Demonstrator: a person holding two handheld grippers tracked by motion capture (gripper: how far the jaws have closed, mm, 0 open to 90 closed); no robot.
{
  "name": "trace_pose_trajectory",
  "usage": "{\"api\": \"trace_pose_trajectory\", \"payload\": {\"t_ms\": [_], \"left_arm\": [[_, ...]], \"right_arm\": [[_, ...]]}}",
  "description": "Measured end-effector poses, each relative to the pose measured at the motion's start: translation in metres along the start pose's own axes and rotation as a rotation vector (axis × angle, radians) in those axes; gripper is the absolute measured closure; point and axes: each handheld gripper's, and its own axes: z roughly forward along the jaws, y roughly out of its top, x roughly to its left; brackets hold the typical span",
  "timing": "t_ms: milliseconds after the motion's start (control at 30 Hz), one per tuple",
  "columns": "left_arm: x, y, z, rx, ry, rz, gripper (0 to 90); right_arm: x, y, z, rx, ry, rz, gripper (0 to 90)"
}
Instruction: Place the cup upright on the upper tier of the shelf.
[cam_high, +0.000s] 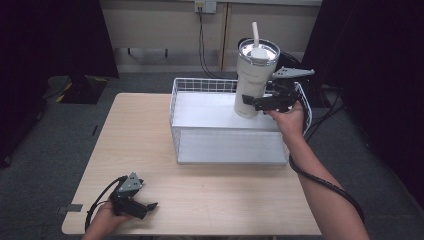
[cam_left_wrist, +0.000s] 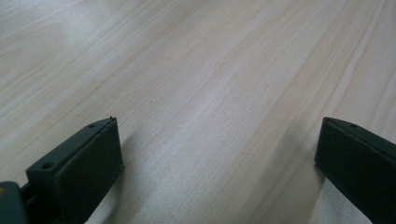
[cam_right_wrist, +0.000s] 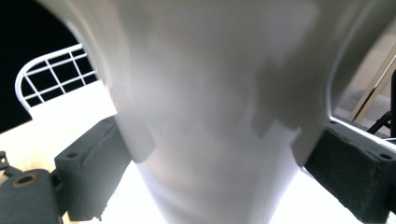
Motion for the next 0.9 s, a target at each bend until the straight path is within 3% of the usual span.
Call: {"api": "trace_pose_trajectory", "payload": {"t_ms": [400,900], "left_arm": [[0.000,0.000,0.000,-0.003,0.003,0.000,0.1],[0.000,0.000,0.000,0.000,-0.003,-0.004,0.1]], "right_arm": [[0.002,-0.011,-0.016,0.029,-0.018,-0.036,8.9],[0.018,-0.018,-0.039,0.029,0.024,-0.078,9.0]]}}
